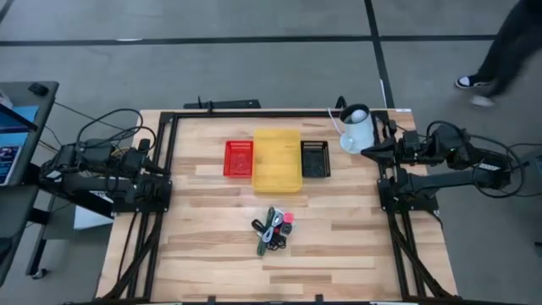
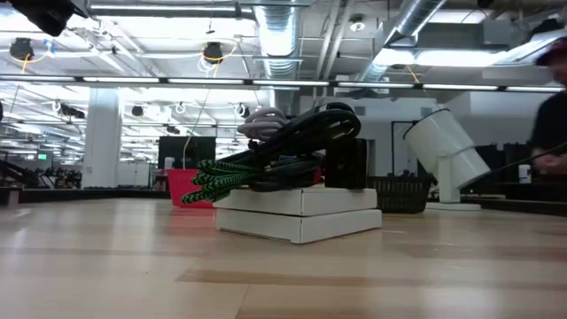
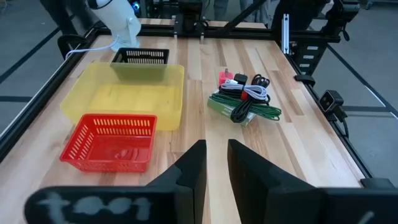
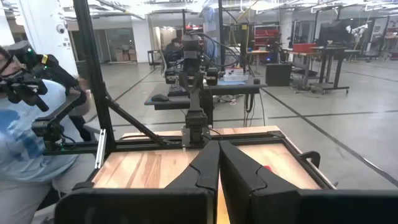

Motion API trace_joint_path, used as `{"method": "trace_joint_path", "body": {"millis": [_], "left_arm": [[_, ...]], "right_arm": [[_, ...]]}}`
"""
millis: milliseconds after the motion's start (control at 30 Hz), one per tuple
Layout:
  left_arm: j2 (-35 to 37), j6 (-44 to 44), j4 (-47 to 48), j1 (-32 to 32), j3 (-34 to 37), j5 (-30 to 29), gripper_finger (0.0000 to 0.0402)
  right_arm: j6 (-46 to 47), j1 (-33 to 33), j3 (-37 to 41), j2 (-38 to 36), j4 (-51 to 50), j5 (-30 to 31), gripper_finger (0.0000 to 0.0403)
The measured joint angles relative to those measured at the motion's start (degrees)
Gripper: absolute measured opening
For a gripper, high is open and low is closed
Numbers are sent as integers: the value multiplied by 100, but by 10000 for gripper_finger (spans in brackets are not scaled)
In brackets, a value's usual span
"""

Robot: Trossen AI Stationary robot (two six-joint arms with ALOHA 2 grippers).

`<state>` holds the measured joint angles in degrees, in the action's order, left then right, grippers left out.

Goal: Pick and place items into bin

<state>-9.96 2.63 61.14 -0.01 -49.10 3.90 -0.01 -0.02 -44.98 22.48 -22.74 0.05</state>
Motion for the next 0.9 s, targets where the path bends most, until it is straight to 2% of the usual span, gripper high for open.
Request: {"method": "trace_joint_path", "body": {"millis": [800, 900], "left_arm": [[0, 0, -6, -2, 0, -6, 56], [0, -2, -74, -2, 0, -238, 56]], "right_arm": [[0, 1, 1, 0, 0, 0, 8], [0, 0, 1, 0, 0, -2, 8]]}}
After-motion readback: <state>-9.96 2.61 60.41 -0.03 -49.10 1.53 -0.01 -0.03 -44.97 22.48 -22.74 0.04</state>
